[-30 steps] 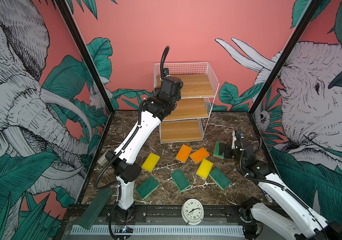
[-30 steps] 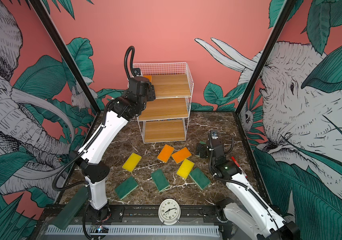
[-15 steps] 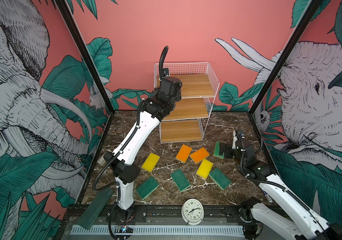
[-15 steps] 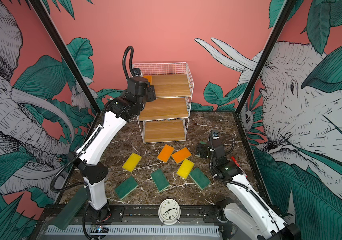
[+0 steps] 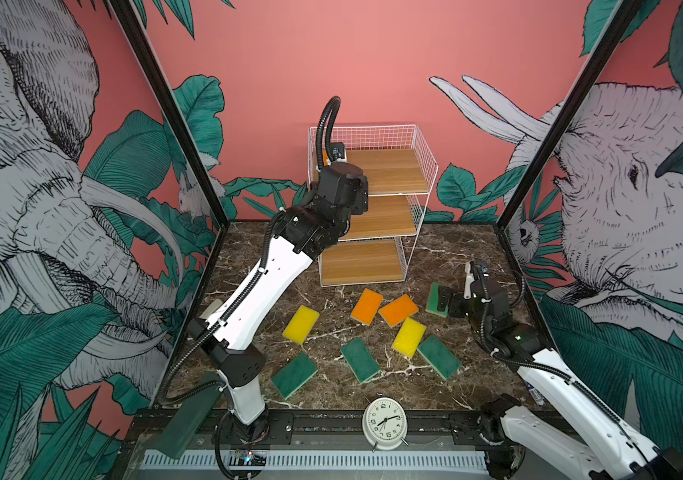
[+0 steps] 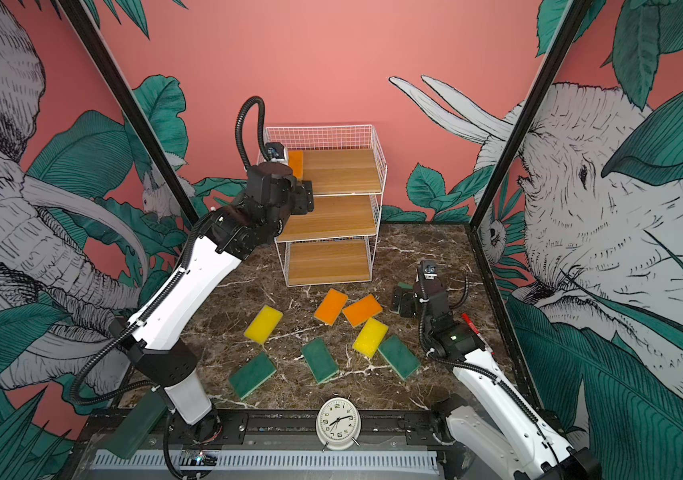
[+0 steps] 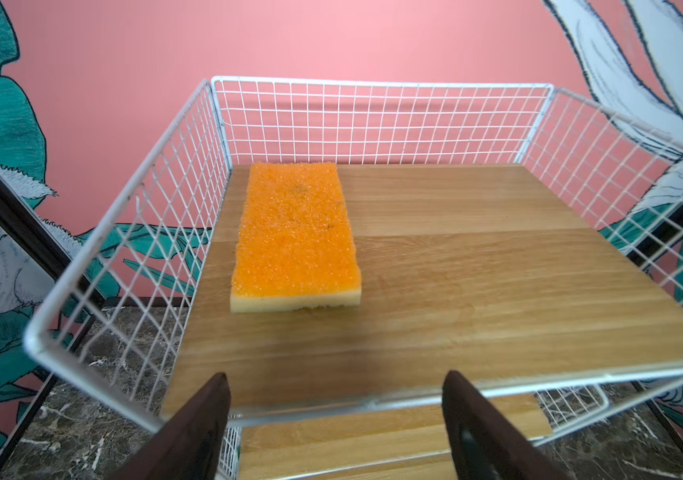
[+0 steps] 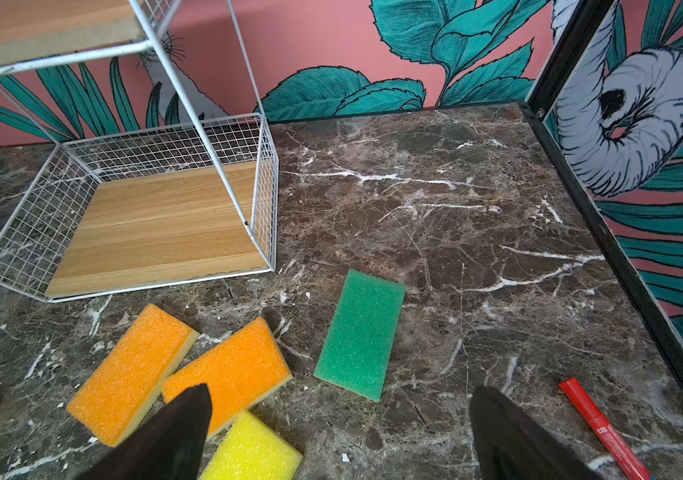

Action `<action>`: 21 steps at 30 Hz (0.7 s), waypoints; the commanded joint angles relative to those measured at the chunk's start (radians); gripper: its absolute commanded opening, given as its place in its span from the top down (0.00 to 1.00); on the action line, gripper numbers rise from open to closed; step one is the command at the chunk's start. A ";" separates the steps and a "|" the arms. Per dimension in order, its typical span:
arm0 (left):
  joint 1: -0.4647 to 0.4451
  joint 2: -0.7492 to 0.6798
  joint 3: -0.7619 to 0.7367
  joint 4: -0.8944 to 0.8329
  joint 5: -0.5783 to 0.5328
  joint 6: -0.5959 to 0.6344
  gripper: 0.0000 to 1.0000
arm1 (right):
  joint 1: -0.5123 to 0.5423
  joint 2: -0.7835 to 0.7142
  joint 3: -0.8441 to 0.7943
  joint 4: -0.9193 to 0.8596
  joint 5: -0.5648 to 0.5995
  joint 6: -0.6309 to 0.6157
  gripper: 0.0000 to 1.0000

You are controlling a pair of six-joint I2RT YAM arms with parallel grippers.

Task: Place and organize the cleaning sponges onto the shelf
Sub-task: 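Raise the left gripper away from the sponge on the top shelf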

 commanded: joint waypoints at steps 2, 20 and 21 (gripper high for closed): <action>0.001 -0.093 -0.016 0.026 0.038 0.038 0.19 | 0.002 -0.022 0.034 -0.022 -0.005 0.010 0.01; 0.001 -0.503 -0.396 -0.089 0.152 0.072 0.18 | 0.003 -0.001 0.086 -0.090 -0.068 0.062 0.01; 0.001 -0.531 -0.434 -0.092 0.144 0.066 0.18 | 0.003 0.002 0.090 -0.095 -0.070 0.068 0.01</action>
